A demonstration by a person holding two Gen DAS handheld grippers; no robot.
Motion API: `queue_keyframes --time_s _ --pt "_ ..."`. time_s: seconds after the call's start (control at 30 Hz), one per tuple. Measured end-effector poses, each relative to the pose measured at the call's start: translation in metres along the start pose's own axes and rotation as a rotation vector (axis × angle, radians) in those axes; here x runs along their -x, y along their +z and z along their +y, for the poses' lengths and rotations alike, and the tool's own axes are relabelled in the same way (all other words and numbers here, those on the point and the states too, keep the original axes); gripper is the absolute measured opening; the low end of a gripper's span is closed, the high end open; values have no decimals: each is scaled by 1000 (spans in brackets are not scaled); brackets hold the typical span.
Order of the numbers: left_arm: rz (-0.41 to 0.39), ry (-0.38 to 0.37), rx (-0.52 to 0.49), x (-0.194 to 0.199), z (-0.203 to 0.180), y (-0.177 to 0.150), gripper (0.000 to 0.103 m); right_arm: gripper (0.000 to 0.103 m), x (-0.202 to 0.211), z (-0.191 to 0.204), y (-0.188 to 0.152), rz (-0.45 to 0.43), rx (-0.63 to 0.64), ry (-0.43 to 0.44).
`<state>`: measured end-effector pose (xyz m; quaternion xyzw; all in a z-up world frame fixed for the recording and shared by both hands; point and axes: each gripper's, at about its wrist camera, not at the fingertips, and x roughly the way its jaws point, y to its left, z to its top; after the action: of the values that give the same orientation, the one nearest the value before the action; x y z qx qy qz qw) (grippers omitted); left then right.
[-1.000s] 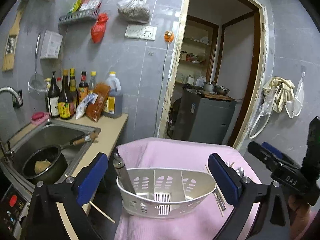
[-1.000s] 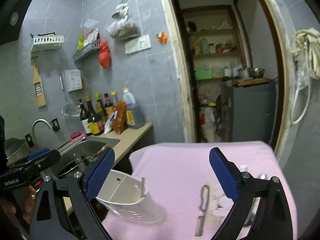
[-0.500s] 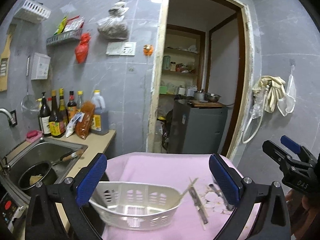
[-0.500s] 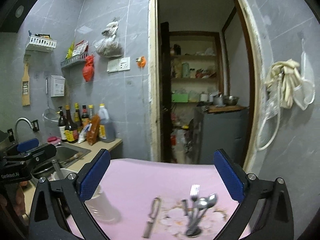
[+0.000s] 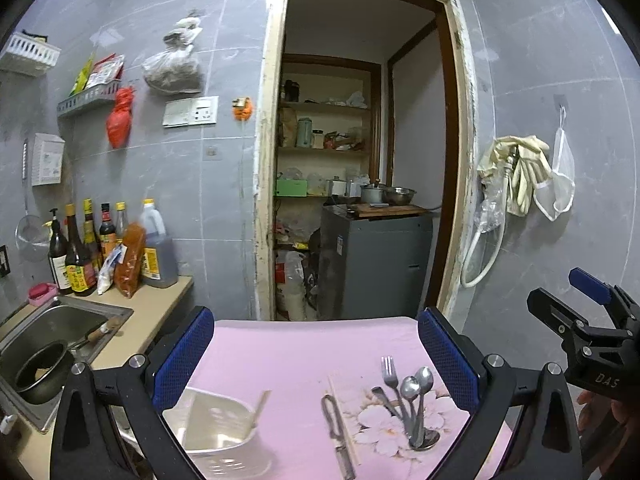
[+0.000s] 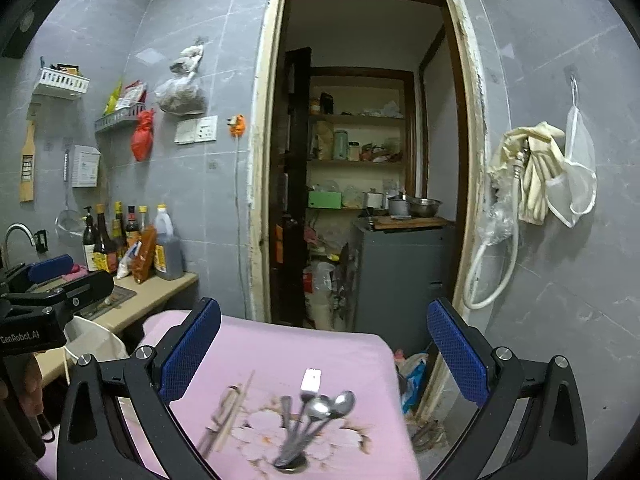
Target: Organize utensils
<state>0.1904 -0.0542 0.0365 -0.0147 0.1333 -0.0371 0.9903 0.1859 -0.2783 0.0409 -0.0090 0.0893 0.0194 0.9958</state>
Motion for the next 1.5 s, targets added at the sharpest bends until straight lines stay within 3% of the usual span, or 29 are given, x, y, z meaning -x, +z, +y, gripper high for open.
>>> queue_keyframes --time_s 0.37,0.67,0.9,1.2,1.4,1.5 --pt "90 -1 -14 -49 -52 -19 103 102 -60 -61 -43 148 -40 80" --pt "207 36 -12 -94 -71 -44 103 100 -114 -93 -87 281 -131 153" --pt "311 87 -3 -130 -74 -66 96 79 -157 -94 -117 391 -181 229" --pt "483 145 104 -176 -49 -96 81 48 -217 -77 -159 576 -195 302" --pt "568 200 148 -201 -35 -111 69 37 -239 -65 -182 659 -181 325" --pt "604 193 201 -213 -23 -115 63 37 -249 -65 -187 679 -193 338"
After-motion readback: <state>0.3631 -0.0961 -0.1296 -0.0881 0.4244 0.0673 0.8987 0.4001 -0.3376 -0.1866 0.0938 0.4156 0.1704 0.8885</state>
